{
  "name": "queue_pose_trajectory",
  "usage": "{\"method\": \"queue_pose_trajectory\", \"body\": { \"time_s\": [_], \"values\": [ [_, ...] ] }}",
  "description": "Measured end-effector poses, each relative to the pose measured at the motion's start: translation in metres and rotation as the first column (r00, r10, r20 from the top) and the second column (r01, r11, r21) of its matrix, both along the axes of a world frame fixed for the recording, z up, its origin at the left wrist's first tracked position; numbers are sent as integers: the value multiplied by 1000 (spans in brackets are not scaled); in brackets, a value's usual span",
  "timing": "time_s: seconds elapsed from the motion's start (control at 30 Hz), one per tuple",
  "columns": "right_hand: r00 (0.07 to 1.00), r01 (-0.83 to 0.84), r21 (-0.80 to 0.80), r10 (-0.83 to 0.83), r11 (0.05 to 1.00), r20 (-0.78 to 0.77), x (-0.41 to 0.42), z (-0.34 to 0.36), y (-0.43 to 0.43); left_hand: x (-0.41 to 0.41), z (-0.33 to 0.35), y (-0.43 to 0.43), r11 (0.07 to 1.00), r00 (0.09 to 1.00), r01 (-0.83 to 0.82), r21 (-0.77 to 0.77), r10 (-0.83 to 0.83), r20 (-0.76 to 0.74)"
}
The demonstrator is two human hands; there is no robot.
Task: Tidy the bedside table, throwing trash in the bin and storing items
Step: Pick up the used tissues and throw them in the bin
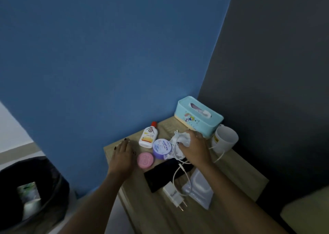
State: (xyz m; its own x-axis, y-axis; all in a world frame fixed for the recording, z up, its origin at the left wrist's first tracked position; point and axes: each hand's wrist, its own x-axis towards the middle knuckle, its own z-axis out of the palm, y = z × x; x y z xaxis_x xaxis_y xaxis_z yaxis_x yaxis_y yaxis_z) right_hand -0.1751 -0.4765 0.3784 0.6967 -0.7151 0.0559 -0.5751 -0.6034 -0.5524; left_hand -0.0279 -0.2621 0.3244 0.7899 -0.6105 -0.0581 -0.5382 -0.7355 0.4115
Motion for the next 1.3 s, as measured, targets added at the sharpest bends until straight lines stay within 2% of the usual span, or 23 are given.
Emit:
{"method": "queue_pose_trajectory", "body": {
  "time_s": [0.13, 0.3, 0.37, 0.53, 0.67, 0.9, 0.97, 1.07, 1.1, 1.3],
  "values": [
    [989, 12, 71, -1, 997, -147, 10, -13, -10, 3, -23, 3, 997, 995, 47, 61, -52, 83],
    [963, -29, -67, 10, 997, -271, 13, -19, -8, 2, -26, 2, 998, 995, 14, 68, -21, 94],
    [968, -42, -96, 17, 994, -251, 14, -20, -10, 1, -30, 2, 997, 990, 34, 63, -42, 135],
    [983, -75, -71, 62, 995, -171, 15, -2, -22, -2, -30, 3, 998, 990, 43, 37, -47, 133],
    [993, -44, -67, 36, 997, -112, 19, 21, -30, -3, -30, 0, 999, 989, 32, -14, -29, 145],
    [1000, -8, -16, 8, 1000, 5, 34, 79, -33, -3, -30, 1, 1000, 990, 24, -12, -22, 137],
    [998, 52, 78, -54, 996, 25, 42, 94, -33, -2, -31, 1, 1000, 990, 22, -5, -21, 138],
    [974, 107, 348, -168, 931, 152, 47, 114, -27, -2, -32, 0, 1000, 984, 28, -10, -26, 174],
    [966, 97, 388, -181, 917, 186, 49, 117, -25, -2, -32, 0, 1000, 986, 31, -5, -29, 164],
    [981, 51, 291, -104, 955, 167, 56, 111, -1, -2, -26, 2, 999, 993, 45, 23, -47, 111]
  ]
}}
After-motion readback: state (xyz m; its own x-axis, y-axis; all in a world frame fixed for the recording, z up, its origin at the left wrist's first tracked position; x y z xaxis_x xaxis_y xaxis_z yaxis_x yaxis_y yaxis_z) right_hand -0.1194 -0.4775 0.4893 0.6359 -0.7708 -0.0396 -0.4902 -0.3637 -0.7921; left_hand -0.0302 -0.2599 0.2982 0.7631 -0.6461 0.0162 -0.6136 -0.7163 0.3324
